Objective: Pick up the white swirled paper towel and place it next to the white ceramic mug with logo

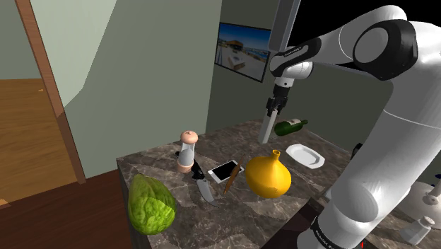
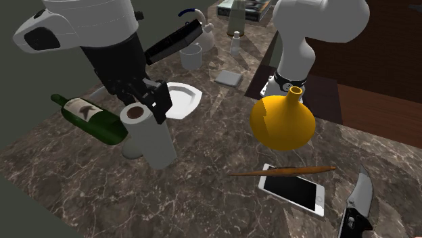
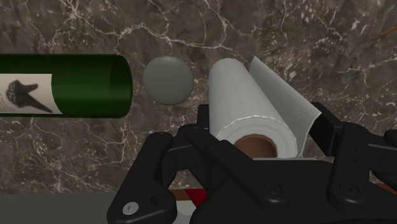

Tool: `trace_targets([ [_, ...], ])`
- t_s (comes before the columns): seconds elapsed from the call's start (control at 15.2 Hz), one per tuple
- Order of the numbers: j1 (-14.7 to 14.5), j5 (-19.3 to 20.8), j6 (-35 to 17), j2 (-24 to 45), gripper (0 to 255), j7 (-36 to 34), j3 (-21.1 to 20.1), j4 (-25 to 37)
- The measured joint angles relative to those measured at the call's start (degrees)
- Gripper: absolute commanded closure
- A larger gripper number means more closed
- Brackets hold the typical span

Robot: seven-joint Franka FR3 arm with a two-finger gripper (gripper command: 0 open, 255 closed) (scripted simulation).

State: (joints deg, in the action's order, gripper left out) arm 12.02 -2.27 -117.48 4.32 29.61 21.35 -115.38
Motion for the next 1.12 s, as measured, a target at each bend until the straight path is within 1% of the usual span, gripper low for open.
trace_targets([
  [0.53, 0.0, 0.1, 0.2, -0.1, 255, 0.0, 0.0, 0.1],
  [1.12, -0.2, 1.0, 6.5, -2.2, 255, -0.7, 0.0, 4.5],
])
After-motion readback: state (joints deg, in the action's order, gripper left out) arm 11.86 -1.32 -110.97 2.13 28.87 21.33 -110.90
